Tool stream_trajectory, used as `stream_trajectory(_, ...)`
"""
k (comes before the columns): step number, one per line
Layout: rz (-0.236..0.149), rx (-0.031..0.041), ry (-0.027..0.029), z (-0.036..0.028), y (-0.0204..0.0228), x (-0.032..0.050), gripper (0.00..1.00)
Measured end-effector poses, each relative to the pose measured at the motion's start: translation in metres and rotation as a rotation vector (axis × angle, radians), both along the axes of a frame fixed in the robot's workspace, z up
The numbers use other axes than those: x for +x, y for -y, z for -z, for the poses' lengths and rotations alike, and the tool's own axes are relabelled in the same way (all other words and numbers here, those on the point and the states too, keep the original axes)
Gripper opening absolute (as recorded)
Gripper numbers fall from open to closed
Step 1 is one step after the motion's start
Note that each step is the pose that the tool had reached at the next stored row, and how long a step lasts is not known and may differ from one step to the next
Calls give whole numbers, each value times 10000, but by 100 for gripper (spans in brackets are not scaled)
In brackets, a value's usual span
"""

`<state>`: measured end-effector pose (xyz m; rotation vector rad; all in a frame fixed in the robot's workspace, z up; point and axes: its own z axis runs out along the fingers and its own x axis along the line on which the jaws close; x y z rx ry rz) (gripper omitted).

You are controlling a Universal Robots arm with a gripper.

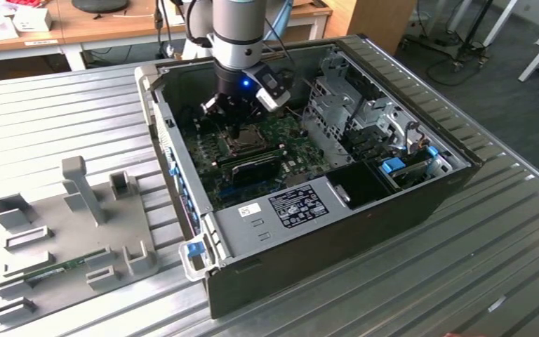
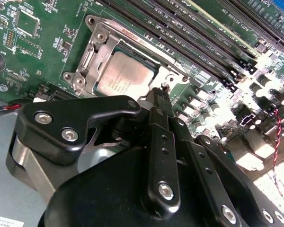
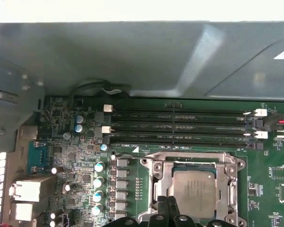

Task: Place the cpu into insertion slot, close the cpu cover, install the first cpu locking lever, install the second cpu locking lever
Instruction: 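Close the cpu cover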

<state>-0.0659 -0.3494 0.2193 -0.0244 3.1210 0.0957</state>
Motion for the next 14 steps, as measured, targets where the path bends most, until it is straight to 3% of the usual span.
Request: stream_trajectory(14, 1, 5, 2, 32, -1, -16, 10)
